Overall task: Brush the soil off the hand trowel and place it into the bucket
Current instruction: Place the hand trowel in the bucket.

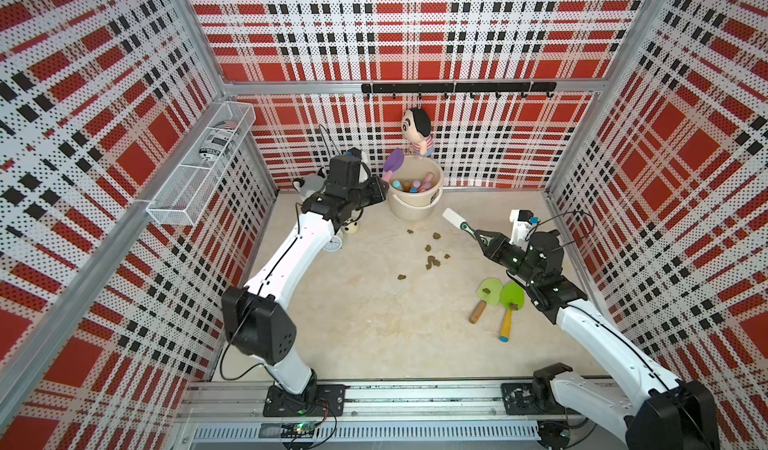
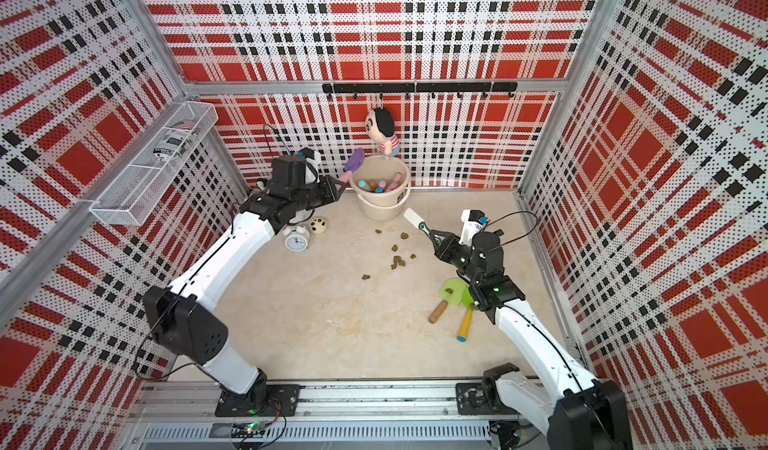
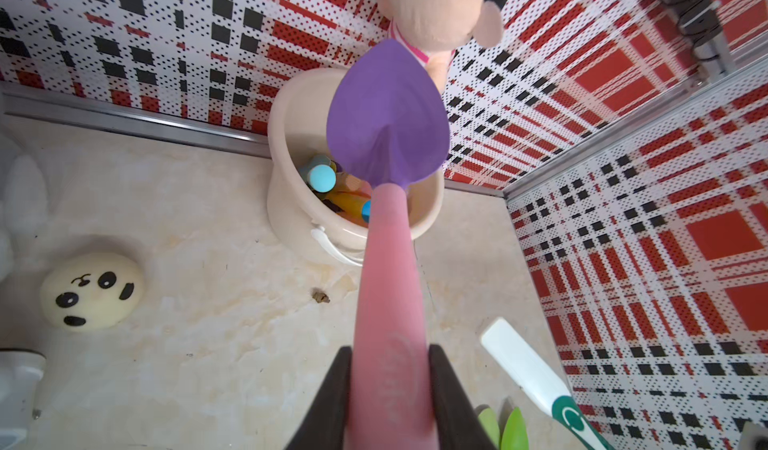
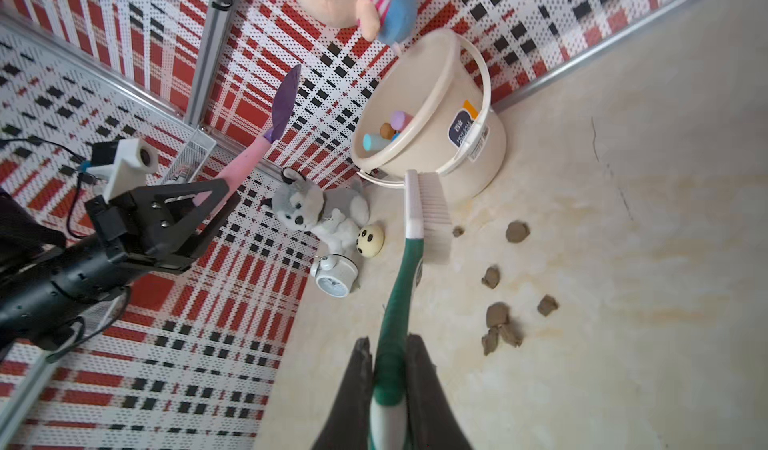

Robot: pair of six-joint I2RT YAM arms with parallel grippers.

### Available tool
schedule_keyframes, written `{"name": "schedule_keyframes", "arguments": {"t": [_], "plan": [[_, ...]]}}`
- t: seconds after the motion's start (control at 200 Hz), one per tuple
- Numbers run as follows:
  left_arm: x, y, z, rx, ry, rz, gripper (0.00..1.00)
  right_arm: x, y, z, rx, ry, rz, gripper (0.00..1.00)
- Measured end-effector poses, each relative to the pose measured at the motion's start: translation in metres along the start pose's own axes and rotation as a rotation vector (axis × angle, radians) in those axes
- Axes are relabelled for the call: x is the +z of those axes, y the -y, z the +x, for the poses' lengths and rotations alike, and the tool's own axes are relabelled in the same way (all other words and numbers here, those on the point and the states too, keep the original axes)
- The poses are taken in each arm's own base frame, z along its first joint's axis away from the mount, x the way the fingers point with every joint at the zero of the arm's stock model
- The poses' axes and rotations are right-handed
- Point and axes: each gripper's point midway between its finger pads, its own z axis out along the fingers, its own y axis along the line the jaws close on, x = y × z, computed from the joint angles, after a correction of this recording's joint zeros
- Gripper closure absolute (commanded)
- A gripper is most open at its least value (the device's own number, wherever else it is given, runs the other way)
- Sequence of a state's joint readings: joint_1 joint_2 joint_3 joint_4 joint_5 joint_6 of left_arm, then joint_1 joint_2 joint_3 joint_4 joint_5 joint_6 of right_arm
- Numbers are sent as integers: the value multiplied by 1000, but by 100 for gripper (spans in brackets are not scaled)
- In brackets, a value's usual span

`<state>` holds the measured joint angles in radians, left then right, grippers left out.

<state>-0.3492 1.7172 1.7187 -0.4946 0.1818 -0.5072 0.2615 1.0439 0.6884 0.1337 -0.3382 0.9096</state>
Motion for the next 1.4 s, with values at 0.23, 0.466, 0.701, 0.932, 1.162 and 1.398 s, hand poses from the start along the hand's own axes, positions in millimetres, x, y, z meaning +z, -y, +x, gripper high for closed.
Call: {"name": "schedule_keyframes", "arguments": {"t": [0.23, 0.466, 0.701, 0.932, 1.162, 1.398], "plan": [[55, -11, -8, 64, -65, -57, 100, -5, -5, 5, 78, -46, -27, 100], [99, -28, -2, 97, -118, -105, 100, -12, -12, 4, 83, -58, -23, 100], [124, -46, 17, 110, -167, -164, 90, -22, -14, -2, 57, -41, 2, 100], [132, -45, 14, 143, -137, -208, 64, -22, -10, 1, 62, -51, 22, 100], [131, -31, 7, 175, -87, -216, 48, -22, -10, 1, 63, -52, 23, 100], [111, -4, 7, 203, -52, -218, 49, -26, -9, 0, 62, -43, 34, 100]]}}
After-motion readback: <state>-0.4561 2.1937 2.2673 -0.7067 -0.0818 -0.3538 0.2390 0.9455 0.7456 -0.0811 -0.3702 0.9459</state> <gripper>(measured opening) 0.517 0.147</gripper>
